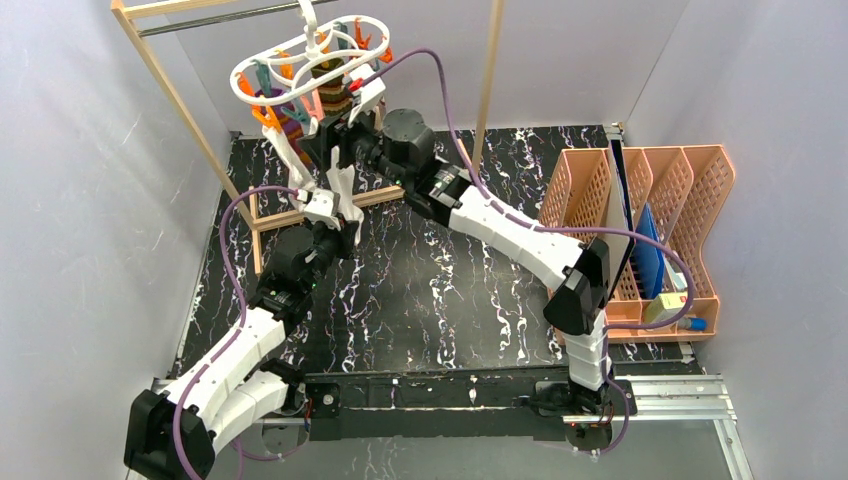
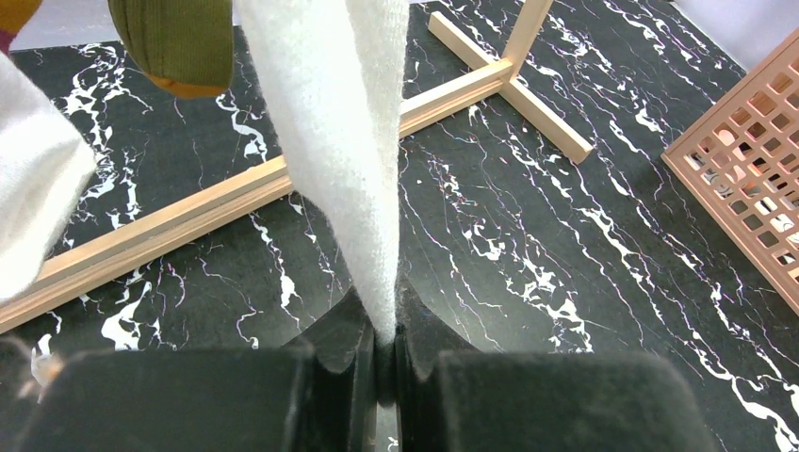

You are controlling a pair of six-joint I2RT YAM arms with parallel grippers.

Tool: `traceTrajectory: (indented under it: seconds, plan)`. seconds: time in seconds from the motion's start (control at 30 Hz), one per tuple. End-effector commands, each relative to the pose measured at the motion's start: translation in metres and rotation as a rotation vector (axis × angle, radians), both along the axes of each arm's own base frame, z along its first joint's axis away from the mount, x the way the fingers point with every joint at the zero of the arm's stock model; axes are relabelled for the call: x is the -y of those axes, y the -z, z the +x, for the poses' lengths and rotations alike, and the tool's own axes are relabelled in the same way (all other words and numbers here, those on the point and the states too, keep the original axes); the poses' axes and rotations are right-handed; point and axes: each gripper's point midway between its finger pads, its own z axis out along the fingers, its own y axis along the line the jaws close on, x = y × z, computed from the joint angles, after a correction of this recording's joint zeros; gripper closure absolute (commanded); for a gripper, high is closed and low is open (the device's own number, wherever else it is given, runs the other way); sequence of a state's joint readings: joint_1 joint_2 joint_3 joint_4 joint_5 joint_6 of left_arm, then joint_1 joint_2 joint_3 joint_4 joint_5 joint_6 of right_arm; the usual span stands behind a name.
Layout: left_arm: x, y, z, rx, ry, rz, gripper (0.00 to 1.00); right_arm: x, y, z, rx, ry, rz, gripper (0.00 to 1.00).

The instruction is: Remove the socks clipped to the hanger

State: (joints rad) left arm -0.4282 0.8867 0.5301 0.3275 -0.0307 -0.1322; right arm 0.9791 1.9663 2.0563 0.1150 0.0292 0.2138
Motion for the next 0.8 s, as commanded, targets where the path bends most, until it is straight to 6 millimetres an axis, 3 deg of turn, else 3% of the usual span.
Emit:
traceTrajectory:
  seconds: [0.0, 0.47, 0.77]
  plan:
    - [0.001, 0.008, -0.005, -0.038, 0.010, 0.029, 1.00, 0.014, -0.041, 0.008, 0.107, 0.195, 0.043, 0.25]
    - [0.002, 0.006, -0.007, -0.031, 0.015, 0.026, 1.00, 0.039, -0.052, 0.020, 0.180, 0.483, 0.032, 0.25]
    - [0.004, 0.007, -0.008, -0.034, 0.018, 0.030, 1.00, 0.029, -0.056, 0.023, 0.203, 0.518, 0.042, 0.25]
